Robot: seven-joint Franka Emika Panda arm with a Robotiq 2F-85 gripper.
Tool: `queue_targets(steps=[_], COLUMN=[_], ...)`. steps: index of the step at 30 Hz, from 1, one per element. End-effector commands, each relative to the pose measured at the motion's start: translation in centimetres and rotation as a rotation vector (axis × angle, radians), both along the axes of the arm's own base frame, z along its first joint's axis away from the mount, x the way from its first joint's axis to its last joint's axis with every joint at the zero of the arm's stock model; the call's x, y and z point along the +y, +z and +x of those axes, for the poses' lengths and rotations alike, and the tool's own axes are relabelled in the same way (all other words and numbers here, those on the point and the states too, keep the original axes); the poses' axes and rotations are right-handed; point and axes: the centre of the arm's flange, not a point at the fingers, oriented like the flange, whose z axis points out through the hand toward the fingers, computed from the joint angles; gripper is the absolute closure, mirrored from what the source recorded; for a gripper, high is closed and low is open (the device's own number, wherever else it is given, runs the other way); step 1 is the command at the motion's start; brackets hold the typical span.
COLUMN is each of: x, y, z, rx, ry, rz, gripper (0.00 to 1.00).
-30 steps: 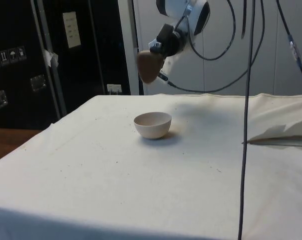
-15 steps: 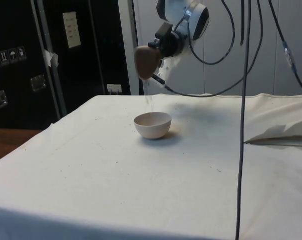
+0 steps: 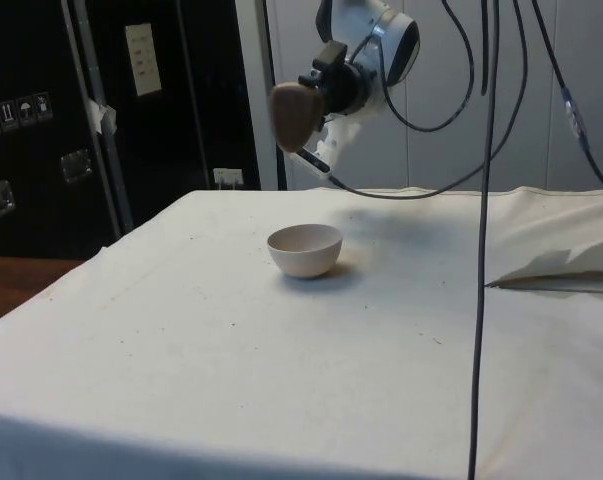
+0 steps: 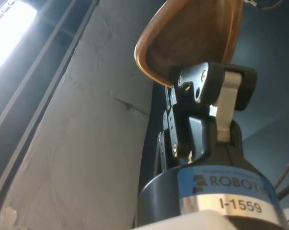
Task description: Pour the coffee beans from the cup into the bowl.
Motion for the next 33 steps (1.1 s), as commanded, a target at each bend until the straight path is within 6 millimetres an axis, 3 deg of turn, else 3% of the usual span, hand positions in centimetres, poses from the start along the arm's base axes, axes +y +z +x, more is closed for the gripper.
queue_targets(steps=[1,33], x=[0.0,-0.9], y=[-0.2,-0.2], z=[0.0,0.9], rx=[0.016,0.127], ry=[-0.002,-0.010], rz=[0.015,0.103], gripper=[1.00,1.00])
